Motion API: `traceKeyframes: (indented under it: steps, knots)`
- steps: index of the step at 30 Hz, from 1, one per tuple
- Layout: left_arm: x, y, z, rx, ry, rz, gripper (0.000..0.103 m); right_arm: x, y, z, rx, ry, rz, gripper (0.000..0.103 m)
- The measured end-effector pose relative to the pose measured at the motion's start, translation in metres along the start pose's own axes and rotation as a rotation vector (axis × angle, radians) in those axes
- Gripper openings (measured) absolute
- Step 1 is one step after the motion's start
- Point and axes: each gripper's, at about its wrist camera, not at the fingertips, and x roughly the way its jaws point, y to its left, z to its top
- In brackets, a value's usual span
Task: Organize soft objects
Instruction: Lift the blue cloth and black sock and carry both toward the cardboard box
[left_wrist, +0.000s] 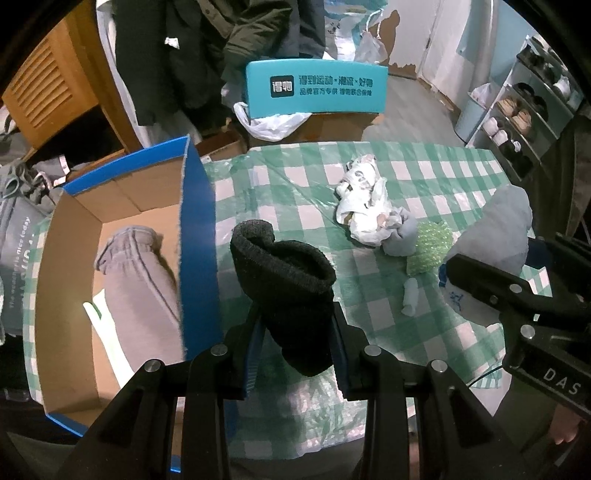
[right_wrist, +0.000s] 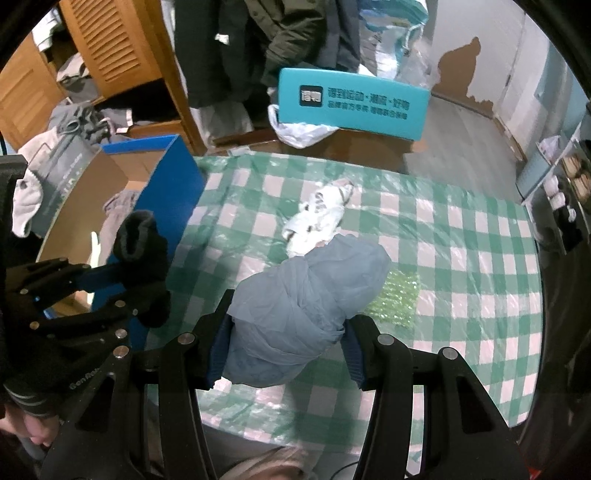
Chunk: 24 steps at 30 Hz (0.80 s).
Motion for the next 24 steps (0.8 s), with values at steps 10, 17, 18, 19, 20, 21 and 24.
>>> traceKeyframes:
  steps: [10, 17, 18, 19, 20, 21, 24]
  knots:
    - [-0.015, 0.016, -0.002, -0.017, -0.03, 0.007, 0.034, -0.003, 0.026, 0.01, -0.044, -0.014, 0.018, 0.052]
    - [-0.027, 0.028, -0.006, -0.032, -0.056, 0.014, 0.034, -0.004, 0.044, 0.018, -0.069, -0.022, 0.032, 0.052]
    - [-0.028, 0.03, -0.007, -0.035, -0.06, 0.014, 0.034, -0.003, 0.048, 0.019, -0.074, -0.022, 0.034, 0.052]
    - [-0.03, 0.033, -0.007, -0.038, -0.063, 0.015, 0.034, -0.003, 0.05, 0.02, -0.077, -0.023, 0.036, 0.052]
    - [-0.031, 0.034, -0.007, -0.042, -0.065, 0.016, 0.034, -0.004, 0.053, 0.021, -0.08, -0.023, 0.039, 0.052]
    - [-0.032, 0.037, -0.008, -0.046, -0.068, 0.017, 0.034, -0.004, 0.055, 0.022, -0.084, -0.023, 0.041, 0.052]
    - [-0.034, 0.043, -0.009, -0.054, -0.073, 0.024, 0.034, -0.003, 0.064, 0.025, -0.093, -0.024, 0.048, 0.052]
